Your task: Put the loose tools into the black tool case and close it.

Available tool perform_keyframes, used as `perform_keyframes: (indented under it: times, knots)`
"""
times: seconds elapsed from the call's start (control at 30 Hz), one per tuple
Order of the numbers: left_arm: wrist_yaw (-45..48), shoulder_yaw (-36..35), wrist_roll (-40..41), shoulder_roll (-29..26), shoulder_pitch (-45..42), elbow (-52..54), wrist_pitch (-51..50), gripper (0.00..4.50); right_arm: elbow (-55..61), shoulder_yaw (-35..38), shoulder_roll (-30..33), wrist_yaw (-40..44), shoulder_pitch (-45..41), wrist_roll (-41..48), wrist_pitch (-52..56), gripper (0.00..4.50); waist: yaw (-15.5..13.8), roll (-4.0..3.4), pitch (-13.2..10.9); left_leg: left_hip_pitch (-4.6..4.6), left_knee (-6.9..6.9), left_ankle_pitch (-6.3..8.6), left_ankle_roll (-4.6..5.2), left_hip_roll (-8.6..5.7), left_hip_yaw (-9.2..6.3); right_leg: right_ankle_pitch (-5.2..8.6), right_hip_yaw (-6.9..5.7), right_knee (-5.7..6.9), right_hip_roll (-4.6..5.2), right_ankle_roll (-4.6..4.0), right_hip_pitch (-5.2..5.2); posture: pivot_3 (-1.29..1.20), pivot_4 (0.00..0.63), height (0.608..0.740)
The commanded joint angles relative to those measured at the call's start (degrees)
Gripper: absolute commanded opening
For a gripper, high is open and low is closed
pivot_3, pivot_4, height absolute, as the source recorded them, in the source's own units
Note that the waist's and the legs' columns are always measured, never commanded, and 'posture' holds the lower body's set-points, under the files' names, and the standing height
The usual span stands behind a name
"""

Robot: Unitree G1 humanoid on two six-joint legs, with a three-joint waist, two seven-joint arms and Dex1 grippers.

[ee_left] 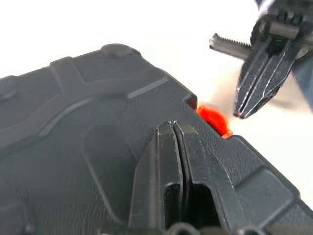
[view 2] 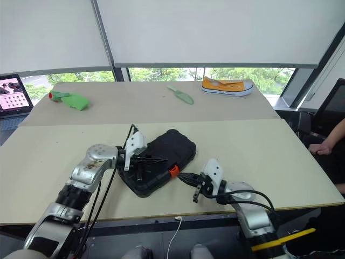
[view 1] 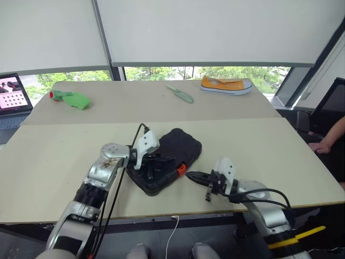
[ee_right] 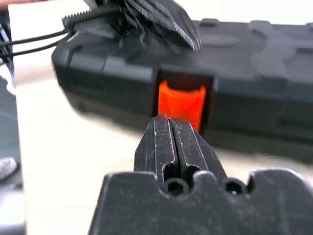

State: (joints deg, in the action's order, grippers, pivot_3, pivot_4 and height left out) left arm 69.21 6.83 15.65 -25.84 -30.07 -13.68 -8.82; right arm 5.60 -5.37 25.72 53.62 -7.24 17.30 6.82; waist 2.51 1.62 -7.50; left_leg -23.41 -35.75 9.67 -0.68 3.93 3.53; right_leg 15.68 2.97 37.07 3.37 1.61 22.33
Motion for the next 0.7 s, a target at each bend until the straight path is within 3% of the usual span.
perform_keyframes:
  times: [0.03,0.1,0.17,0.3,0.4,0.53,0.7]
  knots:
    - [3.6,-7.0,4.9,-5.5,6.6,2.8,3.1,1.6,6.0,6.0,5.4,2.9,3.3,2.5,-3.9,0.8,0.1,0.0,-0.1,-0.03,0.02,0.09,0.03,0.01,0.0,0.0,0.02,0.0,-0.01,-0.16,0.04,0.0,0.15,0.74]
    - [2.7,-12.1,6.2,-9.8,10.9,5.4,3.8,2.24,5.9,8.8,9.0,5.1,5.6,1.8,-8.1,1.4,0.2,0.03,-0.1,-0.02,0.05,0.18,0.04,0.03,0.01,0.04,0.02,0.0,-0.05,-0.31,0.05,0.0,0.15,0.74]
    - [-0.5,-15.5,5.6,-13.0,14.6,6.9,2.6,3.17,4.6,11.0,11.0,6.2,6.8,1.9,-11.3,2.21,0.1,0.05,-0.3,0.03,0.14,0.26,0.02,0.04,0.01,0.14,0.07,0.0,-0.08,-0.35,0.1,0.0,0.15,0.74]
    - [-5.2,-23.1,2.2,-19.0,24.4,6.7,6.1,4.5,-0.5,15.4,14.1,8.0,7.5,2.0,-17.6,3.52,-0.4,0.25,-0.6,0.01,0.14,0.27,0.0,0.01,0.05,0.38,0.03,-0.03,0.05,0.04,0.11,0.0,0.15,0.74]
    - [-6.9,-28.1,2.1,-21.0,32.5,6.1,7.0,4.5,-4.8,17.1,15.4,10.3,6.7,2.8,-22.0,4.47,-0.6,0.46,-0.9,-0.05,0.14,0.28,-0.03,0.02,0.17,0.54,0.09,-0.19,0.21,-0.27,0.15,0.0,0.15,0.74]
    - [-8.6,-31.5,1.6,-20.4,41.4,7.1,9.3,4.5,-8.8,17.4,17.1,13.3,5.0,4.9,-20.3,4.47,-1.1,0.74,-1.0,-0.21,0.23,0.35,-0.14,0.01,0.23,0.29,0.06,-0.2,0.65,-0.68,0.42,0.0,0.15,0.74]
    - [-11.9,-32.9,2.4,-18.8,44.5,9.0,10.3,4.5,-12.9,15.9,16.7,14.8,1.6,3.8,-22.4,4.47,-1.8,0.74,-1.1,-0.41,0.32,0.36,-0.16,-0.07,0.57,0.25,-0.02,-0.19,0.94,-0.65,0.76,0.0,0.15,0.74]
